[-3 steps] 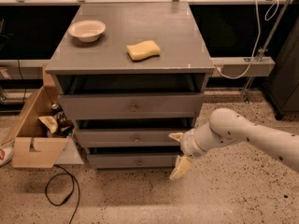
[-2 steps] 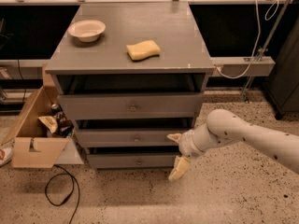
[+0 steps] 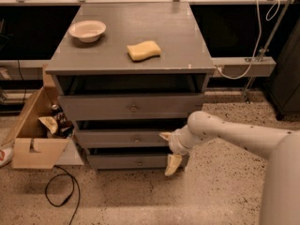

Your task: Open middle drawer

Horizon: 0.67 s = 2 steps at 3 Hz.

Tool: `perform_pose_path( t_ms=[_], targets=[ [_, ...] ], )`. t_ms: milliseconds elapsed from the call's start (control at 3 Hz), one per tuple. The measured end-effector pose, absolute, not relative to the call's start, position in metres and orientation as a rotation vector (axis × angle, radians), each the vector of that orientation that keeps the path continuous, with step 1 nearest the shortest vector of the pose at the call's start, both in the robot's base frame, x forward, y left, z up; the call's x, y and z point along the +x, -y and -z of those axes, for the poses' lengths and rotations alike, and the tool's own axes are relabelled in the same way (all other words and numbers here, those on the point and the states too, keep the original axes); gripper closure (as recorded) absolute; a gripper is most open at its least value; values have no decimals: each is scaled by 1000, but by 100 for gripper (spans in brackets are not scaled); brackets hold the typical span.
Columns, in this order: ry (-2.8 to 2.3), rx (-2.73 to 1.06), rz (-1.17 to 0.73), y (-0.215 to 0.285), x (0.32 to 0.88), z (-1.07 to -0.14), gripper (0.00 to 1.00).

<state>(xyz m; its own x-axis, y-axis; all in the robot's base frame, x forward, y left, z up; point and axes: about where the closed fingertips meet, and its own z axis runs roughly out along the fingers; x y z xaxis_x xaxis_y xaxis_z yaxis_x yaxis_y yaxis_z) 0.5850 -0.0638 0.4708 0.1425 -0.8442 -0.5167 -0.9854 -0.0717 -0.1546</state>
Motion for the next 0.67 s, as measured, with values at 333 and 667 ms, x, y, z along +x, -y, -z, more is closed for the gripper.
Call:
perform_pose_path(
  t_ms=[333,667],
  targets=[
    [-1663,-2054,-274,56,634,-460,0],
    [-1645,-2085,-243,49,661,-444,0]
  ],
)
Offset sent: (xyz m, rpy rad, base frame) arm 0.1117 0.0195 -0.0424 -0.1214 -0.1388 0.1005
